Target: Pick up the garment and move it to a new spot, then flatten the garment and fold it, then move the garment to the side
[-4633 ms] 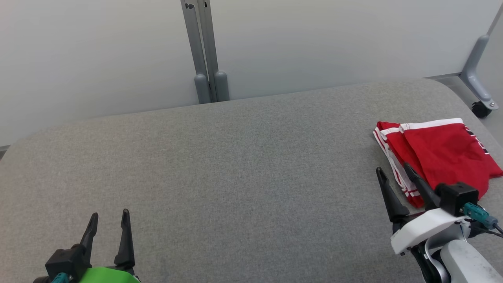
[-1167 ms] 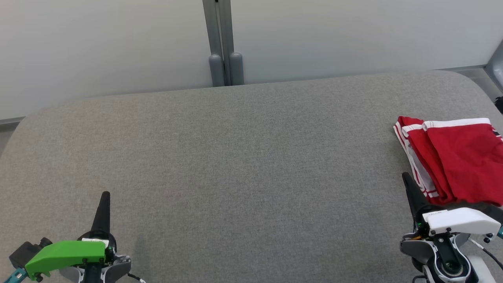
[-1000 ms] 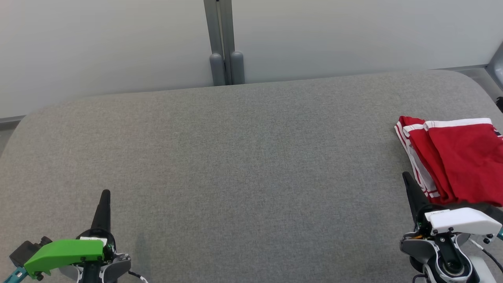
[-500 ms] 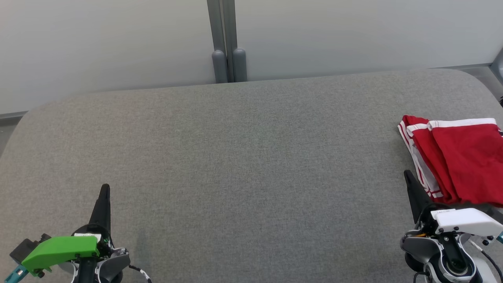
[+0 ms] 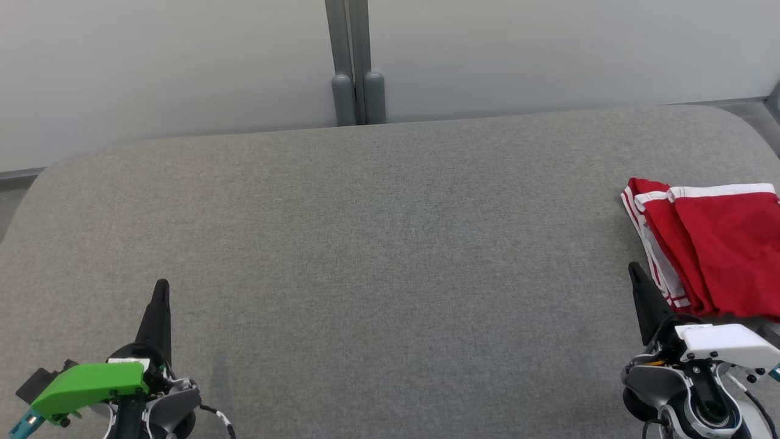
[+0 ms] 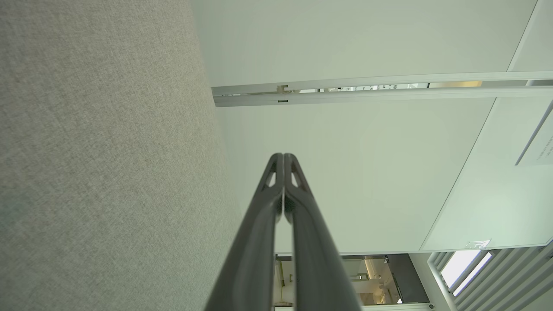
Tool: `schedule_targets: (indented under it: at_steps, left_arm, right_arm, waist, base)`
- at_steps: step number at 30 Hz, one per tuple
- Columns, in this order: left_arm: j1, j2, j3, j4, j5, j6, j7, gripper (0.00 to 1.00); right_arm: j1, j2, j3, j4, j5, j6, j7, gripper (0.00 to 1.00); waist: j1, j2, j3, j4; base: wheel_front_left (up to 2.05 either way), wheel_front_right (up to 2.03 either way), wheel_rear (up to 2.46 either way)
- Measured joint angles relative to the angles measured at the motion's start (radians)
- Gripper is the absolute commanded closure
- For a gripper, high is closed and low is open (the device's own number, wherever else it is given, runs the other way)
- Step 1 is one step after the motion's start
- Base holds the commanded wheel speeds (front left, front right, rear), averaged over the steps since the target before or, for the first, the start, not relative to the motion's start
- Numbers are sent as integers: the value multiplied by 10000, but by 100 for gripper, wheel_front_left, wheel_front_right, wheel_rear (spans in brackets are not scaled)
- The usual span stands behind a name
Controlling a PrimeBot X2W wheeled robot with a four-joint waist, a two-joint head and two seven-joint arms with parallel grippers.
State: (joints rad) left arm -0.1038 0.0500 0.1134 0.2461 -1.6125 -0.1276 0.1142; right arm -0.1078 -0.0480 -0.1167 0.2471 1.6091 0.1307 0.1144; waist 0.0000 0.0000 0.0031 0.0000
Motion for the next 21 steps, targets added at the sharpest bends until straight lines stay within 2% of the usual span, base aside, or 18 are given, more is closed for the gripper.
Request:
schedule_targets:
  at_steps: [21]
  left_arm:
    - [0,-4,2,0,-2,-2,0,100]
  right_arm:
    - [0,0,0,-2,0,0,0,100]
  waist:
    - [0,0,0,0]
  base:
    - [0,0,0]
